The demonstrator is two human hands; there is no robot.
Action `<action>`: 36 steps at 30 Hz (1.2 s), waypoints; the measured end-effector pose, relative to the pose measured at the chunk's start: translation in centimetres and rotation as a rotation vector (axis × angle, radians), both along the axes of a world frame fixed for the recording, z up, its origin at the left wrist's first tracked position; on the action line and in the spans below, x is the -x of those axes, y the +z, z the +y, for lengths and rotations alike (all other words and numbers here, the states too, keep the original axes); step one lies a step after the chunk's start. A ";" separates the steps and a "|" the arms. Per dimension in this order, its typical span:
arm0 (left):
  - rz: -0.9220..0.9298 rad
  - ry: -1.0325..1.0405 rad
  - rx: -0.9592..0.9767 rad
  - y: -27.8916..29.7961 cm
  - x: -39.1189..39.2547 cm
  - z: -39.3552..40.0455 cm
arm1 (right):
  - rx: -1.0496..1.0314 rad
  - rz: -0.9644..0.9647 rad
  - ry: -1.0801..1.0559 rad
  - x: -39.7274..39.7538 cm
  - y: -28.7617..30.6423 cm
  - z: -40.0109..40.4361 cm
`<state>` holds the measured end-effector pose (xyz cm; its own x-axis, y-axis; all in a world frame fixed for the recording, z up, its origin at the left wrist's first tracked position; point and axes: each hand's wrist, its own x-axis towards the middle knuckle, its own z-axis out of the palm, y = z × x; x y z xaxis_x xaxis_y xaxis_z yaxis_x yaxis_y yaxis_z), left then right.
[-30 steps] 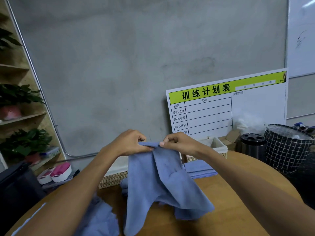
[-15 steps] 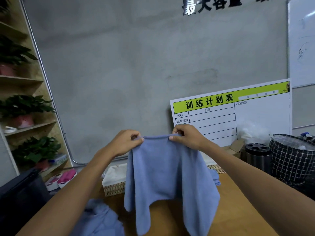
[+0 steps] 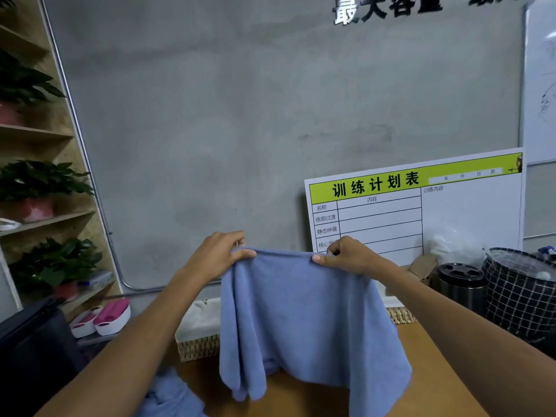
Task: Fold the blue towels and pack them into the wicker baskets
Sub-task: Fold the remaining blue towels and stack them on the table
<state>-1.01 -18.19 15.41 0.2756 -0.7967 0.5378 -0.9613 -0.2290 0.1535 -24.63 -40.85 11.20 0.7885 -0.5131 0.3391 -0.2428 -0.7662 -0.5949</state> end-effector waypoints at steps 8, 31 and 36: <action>0.184 -0.093 -0.085 -1.4 -3.2 -2.1 | 0.010 0.087 -0.067 0.2 -1.7 -2.6; -0.217 0.039 -0.052 -0.5 1.1 7.8 | 0.363 -0.025 -0.396 8.8 0.7 3.0; -0.241 0.073 -0.064 -0.6 1.1 7.3 | 0.384 -0.039 -0.416 9.1 0.5 2.0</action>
<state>-2.15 -10.87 14.79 0.2040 -0.8138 0.5442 -0.9489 -0.3011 -0.0946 -33.73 -38.81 11.70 0.5293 -0.6123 0.5873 -0.5540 -0.7737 -0.3073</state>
